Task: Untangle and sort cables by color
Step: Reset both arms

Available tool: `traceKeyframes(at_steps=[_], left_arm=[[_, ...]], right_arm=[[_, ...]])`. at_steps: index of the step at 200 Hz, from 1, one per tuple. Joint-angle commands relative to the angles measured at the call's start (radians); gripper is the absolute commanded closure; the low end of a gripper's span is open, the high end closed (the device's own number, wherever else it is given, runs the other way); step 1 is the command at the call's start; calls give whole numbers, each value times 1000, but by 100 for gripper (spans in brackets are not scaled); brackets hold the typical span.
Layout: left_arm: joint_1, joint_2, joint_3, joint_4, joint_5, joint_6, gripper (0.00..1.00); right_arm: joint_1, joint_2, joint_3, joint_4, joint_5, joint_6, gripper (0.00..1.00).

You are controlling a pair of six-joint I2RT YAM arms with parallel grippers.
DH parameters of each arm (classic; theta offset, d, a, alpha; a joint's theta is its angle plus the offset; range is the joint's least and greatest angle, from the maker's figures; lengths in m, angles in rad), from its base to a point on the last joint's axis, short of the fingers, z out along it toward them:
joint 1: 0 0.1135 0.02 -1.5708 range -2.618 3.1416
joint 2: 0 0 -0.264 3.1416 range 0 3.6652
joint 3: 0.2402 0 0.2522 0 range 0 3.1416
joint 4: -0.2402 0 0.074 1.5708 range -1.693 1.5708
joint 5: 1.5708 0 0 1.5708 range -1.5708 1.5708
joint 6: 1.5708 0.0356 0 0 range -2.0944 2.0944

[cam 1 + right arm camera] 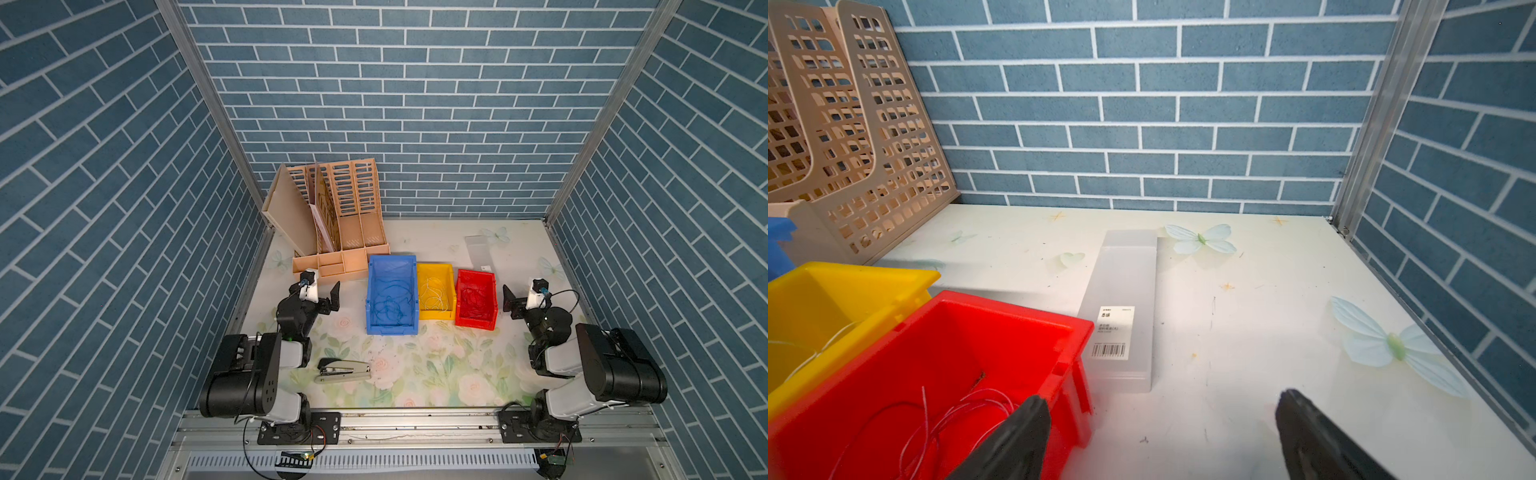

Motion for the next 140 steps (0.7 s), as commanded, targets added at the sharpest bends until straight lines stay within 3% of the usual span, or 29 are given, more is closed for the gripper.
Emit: traceKeyframes(at_steps=[1, 23, 52, 140], left_arm=[[8, 15, 27, 27, -47, -7, 0], [5, 17, 38, 12, -81, -17, 0], [0, 21, 52, -12, -133, -30, 0], [-11, 19, 53, -18, -154, -25, 1]], right_arm=[[9, 10, 32, 0, 41, -27, 9], [36, 6, 56, -56, 92, -41, 0], [70, 8, 84, -108, 166, -57, 0], [77, 4, 81, -105, 166, -61, 0]])
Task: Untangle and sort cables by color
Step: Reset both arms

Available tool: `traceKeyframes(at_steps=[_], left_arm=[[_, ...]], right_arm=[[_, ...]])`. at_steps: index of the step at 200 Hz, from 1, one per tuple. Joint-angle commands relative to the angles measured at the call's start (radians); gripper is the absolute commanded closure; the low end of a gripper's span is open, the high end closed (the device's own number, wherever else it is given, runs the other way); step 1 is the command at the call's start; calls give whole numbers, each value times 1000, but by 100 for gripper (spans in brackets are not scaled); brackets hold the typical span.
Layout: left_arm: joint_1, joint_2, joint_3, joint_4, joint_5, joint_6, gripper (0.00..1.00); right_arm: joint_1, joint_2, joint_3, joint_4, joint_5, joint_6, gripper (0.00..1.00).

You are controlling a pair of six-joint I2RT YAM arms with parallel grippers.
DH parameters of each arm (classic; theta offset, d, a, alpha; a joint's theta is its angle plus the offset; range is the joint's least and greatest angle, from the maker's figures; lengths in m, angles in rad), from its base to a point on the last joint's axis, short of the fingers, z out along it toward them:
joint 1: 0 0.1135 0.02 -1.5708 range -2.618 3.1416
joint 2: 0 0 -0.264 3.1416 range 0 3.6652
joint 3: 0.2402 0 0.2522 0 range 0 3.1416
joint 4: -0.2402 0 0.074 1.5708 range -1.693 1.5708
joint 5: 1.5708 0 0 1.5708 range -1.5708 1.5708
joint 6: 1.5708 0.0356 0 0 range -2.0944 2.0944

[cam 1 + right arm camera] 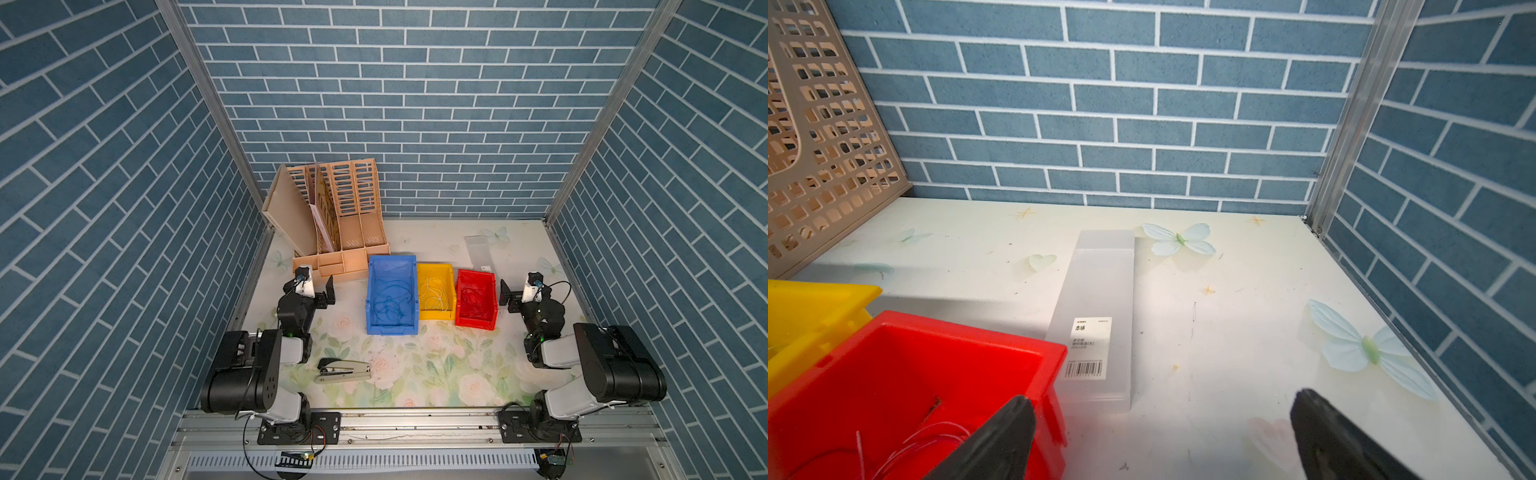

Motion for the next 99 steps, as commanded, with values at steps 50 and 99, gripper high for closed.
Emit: traceKeyframes(at_steps=[50, 99], left_arm=[[-3, 9, 22, -12, -12, -6, 0], [-5, 11, 36, -31, -22, -9, 0]], right_arm=[[5, 5, 9, -4, 15, -31, 0], [5, 5, 11, -6, 15, -31, 0]])
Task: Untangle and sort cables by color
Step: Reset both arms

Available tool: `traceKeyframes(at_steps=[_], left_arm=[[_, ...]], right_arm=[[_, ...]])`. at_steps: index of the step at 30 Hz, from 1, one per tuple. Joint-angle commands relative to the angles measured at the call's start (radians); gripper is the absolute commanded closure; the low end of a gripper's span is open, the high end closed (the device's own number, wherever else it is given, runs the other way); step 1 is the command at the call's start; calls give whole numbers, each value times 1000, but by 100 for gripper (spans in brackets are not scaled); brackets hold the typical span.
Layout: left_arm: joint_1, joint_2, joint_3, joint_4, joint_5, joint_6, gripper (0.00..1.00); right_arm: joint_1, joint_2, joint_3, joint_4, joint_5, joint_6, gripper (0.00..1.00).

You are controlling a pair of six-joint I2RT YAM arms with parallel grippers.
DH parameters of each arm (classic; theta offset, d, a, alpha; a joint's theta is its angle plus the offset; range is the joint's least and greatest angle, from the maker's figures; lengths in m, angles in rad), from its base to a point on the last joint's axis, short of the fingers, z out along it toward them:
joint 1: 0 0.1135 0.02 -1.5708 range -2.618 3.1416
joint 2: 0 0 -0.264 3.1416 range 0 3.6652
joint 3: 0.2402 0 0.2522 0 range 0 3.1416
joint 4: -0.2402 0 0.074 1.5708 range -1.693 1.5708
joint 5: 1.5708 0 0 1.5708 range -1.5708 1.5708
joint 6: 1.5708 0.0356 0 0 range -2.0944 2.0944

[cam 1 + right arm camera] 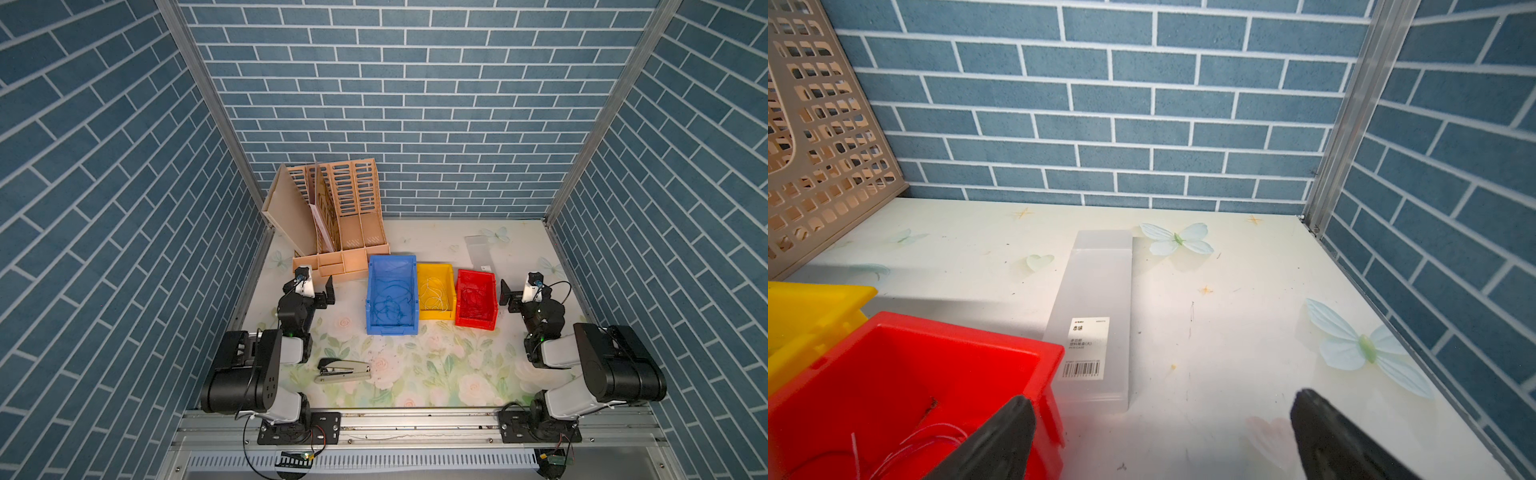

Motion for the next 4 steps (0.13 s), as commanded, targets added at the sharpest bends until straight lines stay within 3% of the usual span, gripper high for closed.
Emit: traceKeyframes(at_steps=[1, 4], left_arm=[[-4, 11, 33, -21, -14, -10, 0], [-6, 54, 165, -209, -63, -28, 0]], right_arm=[[5, 6, 11, -6, 11, -30, 0], [5, 6, 10, -6, 11, -32, 0]])
